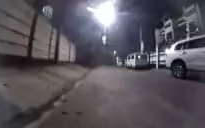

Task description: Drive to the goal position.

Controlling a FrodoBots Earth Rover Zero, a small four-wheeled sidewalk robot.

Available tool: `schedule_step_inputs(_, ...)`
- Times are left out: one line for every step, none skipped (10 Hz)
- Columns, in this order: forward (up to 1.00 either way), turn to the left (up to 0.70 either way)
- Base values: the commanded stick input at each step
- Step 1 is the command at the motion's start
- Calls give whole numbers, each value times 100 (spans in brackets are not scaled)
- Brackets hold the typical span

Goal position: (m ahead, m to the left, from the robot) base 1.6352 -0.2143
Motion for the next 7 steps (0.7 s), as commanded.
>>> schedule_step_inputs(70, 0)
schedule_step_inputs(70, 0)
schedule_step_inputs(70, 0)
schedule_step_inputs(70, 0)
schedule_step_inputs(70, 0)
schedule_step_inputs(70, 0)
schedule_step_inputs(70, -2)
